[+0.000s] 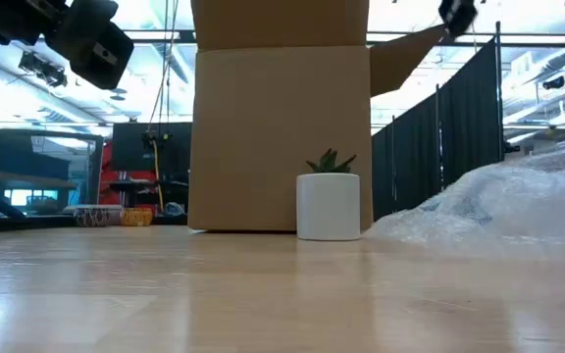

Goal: Wrap mug
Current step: Prepare the transparent bubble wrap

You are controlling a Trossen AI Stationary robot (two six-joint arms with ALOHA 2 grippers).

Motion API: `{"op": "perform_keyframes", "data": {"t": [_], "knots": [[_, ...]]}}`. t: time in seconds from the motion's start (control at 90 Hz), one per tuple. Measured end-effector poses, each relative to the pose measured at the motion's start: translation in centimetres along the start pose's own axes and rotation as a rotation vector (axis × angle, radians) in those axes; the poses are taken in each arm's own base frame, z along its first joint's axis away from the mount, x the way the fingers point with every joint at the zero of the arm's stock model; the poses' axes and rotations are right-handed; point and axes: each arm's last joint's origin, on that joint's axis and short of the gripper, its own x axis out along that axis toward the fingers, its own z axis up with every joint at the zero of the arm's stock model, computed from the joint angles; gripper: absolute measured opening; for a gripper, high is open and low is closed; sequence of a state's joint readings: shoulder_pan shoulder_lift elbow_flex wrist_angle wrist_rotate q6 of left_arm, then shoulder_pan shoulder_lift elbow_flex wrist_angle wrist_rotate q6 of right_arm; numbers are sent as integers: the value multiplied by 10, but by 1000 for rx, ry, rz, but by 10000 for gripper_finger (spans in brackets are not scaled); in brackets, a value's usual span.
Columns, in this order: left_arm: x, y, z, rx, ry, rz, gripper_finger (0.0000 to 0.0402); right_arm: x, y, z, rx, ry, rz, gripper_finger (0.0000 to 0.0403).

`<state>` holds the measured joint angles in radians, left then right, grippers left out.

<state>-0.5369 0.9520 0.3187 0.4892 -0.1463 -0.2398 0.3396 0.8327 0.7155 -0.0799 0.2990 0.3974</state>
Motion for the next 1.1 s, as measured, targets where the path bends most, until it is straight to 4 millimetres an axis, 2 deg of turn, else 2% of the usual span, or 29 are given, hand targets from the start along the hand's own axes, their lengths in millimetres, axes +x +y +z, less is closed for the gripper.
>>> {"op": "perform_keyframes", "data": {"t": [0.178, 0.289, 0.467, 0.644, 0.811, 0.956, 1.1], "knots": [[0, 0, 0, 0, 0, 0, 145, -4, 6, -16, 155, 166, -16, 1], [0, 0, 0, 0, 1, 0, 145, 2, 11, -33, 230, 289, -46, 1], [0, 0, 1, -1, -8, -1, 145, 33, 21, -66, 324, 526, -26, 0], [0, 4, 2, -2, -40, 127, 145, 63, 14, -100, 411, 752, -84, 0], [0, 4, 2, -4, -48, 130, 145, 82, 6, -127, 476, 890, -170, 0], [0, 4, 2, -3, -45, 134, 145, 103, 8, -135, 477, 937, -206, 0], [0, 4, 2, -1, -42, 147, 145, 131, 14, -138, 400, 986, -230, 0]]}}
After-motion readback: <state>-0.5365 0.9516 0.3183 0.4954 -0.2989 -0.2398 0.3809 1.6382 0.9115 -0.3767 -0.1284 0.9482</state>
